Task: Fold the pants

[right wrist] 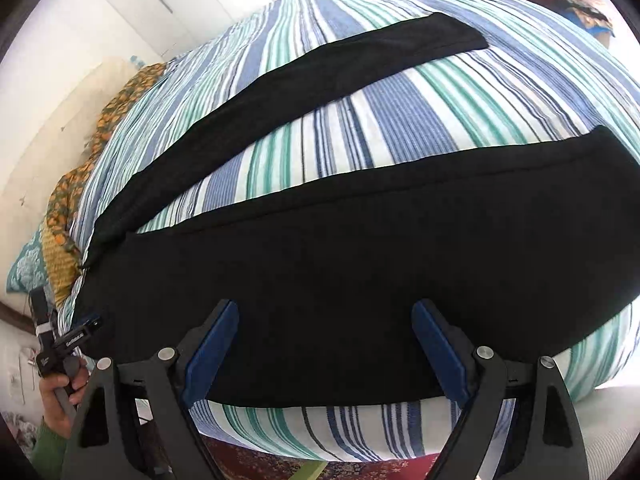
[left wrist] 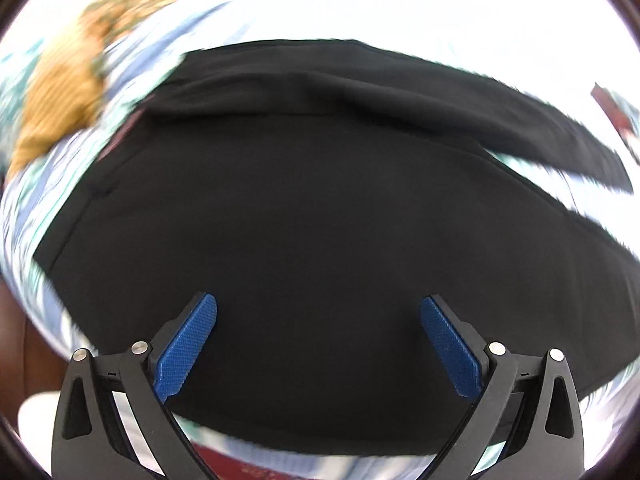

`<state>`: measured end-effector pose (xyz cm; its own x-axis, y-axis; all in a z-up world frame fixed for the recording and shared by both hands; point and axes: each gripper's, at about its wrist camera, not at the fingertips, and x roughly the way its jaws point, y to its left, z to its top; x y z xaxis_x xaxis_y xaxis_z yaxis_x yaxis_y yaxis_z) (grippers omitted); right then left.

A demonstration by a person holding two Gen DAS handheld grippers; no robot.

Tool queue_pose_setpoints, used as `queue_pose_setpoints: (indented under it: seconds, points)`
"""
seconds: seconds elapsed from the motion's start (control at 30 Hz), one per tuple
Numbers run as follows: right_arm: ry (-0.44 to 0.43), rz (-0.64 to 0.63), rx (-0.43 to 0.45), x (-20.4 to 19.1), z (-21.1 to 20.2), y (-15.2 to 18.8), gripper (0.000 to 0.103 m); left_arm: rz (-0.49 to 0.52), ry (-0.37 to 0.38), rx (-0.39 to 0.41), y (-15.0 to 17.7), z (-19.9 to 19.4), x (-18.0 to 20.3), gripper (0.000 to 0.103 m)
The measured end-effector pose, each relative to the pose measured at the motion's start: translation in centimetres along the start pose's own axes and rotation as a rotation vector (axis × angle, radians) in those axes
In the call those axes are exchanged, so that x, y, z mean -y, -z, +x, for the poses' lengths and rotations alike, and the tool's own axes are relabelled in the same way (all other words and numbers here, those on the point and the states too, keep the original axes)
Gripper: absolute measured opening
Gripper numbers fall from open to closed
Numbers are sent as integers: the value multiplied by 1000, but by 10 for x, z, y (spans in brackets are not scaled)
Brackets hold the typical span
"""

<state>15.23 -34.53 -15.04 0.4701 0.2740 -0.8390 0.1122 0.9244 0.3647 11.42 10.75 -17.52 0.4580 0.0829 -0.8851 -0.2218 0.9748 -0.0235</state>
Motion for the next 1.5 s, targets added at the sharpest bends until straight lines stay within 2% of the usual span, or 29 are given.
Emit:
queue_pose_setpoints:
  seconds: [0.07,0.17,0.23,0.3,0.47,0.6,0.7,0.8,1.03,1.13,1.2,1.27,1.37,1.5]
  points:
    - [29,7,23,-6,-10,2,88,-35,11,25,6,-6,-11,102]
    - [9,-11,58,-29,-17,7,88,-56,62,59,5,-17,-8,102]
    - [-14,-28,87,-37,-22,8,88,-51,103,81,2,-21,-5,102]
    - [-16,-55,108,-50,-21,13,88,-25,112,87,2,-21,2,102]
    - [22,-112,117,-73,-3,21,88,35,68,47,7,-12,17,102]
    - [78,-151,56,-70,18,33,89,95,6,40,12,-5,26,102]
    - [87,-190,62,-70,26,41,92,72,3,22,12,1,24,103]
    - [98,-228,74,-75,32,45,99,61,-21,7,12,4,27,103]
    - [87,-197,105,-72,37,51,103,69,-40,22,13,5,30,103]
    - [81,-163,109,-69,40,50,103,49,-19,7,5,-5,29,102]
    - [96,-173,94,-73,42,49,103,12,55,39,-5,-17,26,102]
    - [123,-210,58,-79,45,46,103,-3,99,70,-20,-26,27,102]
    - [149,-308,-24,-90,44,35,103,14,84,111,-51,-25,29,102]
    - [50,-346,-1,-97,25,-3,102,14,13,132,-83,3,24,102]
